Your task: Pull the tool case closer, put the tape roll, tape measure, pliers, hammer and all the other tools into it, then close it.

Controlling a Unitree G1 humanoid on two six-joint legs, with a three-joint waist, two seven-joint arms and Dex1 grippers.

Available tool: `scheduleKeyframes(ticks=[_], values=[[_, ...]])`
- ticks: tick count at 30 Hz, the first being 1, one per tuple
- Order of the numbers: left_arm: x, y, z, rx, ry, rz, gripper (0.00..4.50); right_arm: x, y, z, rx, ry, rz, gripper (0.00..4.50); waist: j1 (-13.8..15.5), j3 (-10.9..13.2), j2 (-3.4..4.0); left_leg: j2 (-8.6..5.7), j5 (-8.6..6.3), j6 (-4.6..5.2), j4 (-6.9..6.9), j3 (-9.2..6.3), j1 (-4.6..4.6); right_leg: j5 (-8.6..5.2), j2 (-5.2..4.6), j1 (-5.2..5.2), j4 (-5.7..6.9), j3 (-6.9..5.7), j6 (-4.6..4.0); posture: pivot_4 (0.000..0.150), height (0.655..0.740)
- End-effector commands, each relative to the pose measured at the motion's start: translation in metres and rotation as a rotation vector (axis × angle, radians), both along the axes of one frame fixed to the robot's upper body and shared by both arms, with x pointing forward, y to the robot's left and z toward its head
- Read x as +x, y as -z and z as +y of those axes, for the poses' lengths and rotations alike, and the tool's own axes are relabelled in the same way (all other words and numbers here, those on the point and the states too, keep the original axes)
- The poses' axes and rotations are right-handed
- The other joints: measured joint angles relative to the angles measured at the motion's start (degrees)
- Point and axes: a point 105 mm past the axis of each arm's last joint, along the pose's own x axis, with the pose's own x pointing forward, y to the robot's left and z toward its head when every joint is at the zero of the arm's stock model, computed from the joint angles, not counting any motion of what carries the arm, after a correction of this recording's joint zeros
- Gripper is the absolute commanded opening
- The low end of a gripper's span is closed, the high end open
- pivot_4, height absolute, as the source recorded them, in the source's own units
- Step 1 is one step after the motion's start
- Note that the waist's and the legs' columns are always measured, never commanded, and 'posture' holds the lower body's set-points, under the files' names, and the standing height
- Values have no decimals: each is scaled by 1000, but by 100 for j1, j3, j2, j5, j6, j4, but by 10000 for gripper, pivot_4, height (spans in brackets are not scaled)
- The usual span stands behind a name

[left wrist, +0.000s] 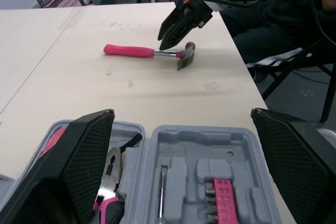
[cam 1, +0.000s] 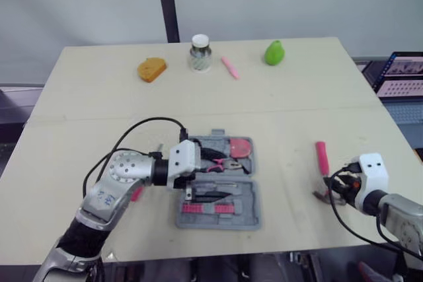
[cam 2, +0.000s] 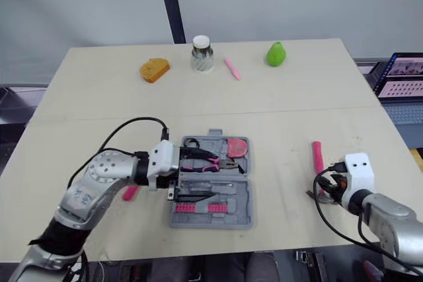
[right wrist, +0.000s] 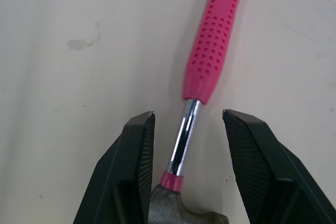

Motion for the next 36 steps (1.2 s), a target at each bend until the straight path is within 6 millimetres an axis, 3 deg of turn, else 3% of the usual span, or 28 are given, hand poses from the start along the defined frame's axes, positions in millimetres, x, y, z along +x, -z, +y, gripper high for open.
scheduleKeyframes(ticks=[1,19,33,36], values=[[0,-6,-7,-19,29,-45,45000,-3,-10,-5,-14,49,-28,21905,-3,0,0,1,0,0,0,0,0,0,0,0,0,1,0,1500,7400],[1,-5,-25,-34,71,-89,45000,-10,16,1,11,137,72,21905,0,0,0,8,1,4,1,16,-3,0,1,-19,10,24,1,1500,7400],[2,-4,-27,-28,68,-92,45000,-13,26,8,37,145,121,21905,4,0,0,8,1,5,1,15,-4,0,1,-20,10,24,1,1500,7400],[3,-4,-26,-28,63,-92,45000,-14,28,10,47,145,127,14331,4,-1,-1,9,1,5,1,15,-4,0,1,-20,10,24,1,1500,7400]])
